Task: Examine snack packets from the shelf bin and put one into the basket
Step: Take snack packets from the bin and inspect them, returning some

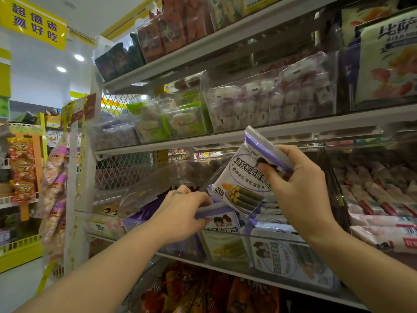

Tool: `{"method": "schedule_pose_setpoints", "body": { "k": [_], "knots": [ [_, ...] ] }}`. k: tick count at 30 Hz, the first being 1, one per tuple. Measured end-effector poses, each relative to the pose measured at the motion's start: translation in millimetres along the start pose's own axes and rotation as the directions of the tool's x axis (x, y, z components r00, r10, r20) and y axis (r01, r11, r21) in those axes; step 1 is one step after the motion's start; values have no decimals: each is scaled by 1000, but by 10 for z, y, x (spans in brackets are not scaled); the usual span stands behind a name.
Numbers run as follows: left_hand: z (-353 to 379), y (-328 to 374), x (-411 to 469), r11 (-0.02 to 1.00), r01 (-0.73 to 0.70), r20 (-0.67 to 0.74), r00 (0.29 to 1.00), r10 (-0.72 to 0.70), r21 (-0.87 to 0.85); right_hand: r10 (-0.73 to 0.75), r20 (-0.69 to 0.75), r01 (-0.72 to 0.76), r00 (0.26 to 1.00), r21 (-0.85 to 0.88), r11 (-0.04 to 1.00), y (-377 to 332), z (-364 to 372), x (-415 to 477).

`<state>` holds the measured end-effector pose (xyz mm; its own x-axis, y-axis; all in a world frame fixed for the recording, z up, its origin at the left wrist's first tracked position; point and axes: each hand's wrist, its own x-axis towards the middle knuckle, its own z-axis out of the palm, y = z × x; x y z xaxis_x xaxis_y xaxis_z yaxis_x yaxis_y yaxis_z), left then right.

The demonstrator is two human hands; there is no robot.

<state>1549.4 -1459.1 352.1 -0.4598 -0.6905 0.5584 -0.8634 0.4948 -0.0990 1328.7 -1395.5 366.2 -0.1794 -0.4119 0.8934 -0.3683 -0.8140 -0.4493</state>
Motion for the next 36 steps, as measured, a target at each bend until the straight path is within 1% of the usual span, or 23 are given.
{"method": "schedule_pose_setpoints", "body": {
  "k": [4, 6, 11, 13, 16, 18, 19, 22, 24, 25, 27, 29, 31, 33, 34, 36],
  "knots": [
    [3, 21, -4, 996, -54, 66, 997, 49, 68, -9, -35, 10, 999, 11, 1000, -17, -24, 48],
    [10, 29, -5, 997, -46, 90, 995, 40, 66, -12, -39, 13, 999, 18, 1000, -23, -36, 52],
    [-19, 33, -4, 1000, -16, 100, 995, 14, 22, -13, 8, 13, 1000, 57, 998, -27, 4, -16],
    [-39, 26, -12, 999, 11, 142, 990, -6, -31, -14, -24, 15, 1000, 53, 998, -32, 4, -10],
    [-61, -7, -39, 993, 52, 210, 977, -29, -108, -14, -134, 23, 991, 67, 997, -52, -33, 63],
    [-71, -16, -63, 986, 65, 231, 973, -29, -151, -24, -153, 37, 988, 79, 996, -57, -37, 92],
    [-76, -14, -73, 984, 67, 231, 973, -27, -167, -22, -121, 31, 992, 74, 997, -56, -14, 78],
    [-82, 12, -90, 981, 61, 223, 975, -19, -184, 26, 37, -28, 999, 51, 998, -18, 130, -19],
    [-91, 29, -120, 976, 72, 225, 974, -25, -204, 37, 86, -38, 996, 20, 999, 17, 191, -51],
    [-102, 24, -139, 970, 72, 205, 979, -24, -233, 45, 94, -45, 995, 4, 999, 35, 191, -42],
    [-169, -6, -187, 953, 40, 113, 994, -6, -301, 65, 121, -59, 991, -51, 997, 67, 169, -10],
    [-281, -38, -251, 956, -20, 20, 999, 27, -291, 77, 167, -63, 983, -89, 994, 84, 148, 15],
    [-384, -59, -331, 961, -59, -37, 998, 50, -272, 89, 201, -67, 976, -114, 991, 79, 148, 53],
    [-503, -54, -415, 951, -82, -109, 993, 52, -298, 122, 231, -81, 965, -181, 980, 83, 148, 79],
    [-582, -57, -460, 943, -85, -160, 987, 34, -322, 163, 268, -108, 950, -208, 972, 94, 152, 74],
    [-771, -79, -551, 930, -81, -289, 957, -28, -358, 250, 377, -160, 892, -255, 954, 130, 185, 5]
  ]
}}
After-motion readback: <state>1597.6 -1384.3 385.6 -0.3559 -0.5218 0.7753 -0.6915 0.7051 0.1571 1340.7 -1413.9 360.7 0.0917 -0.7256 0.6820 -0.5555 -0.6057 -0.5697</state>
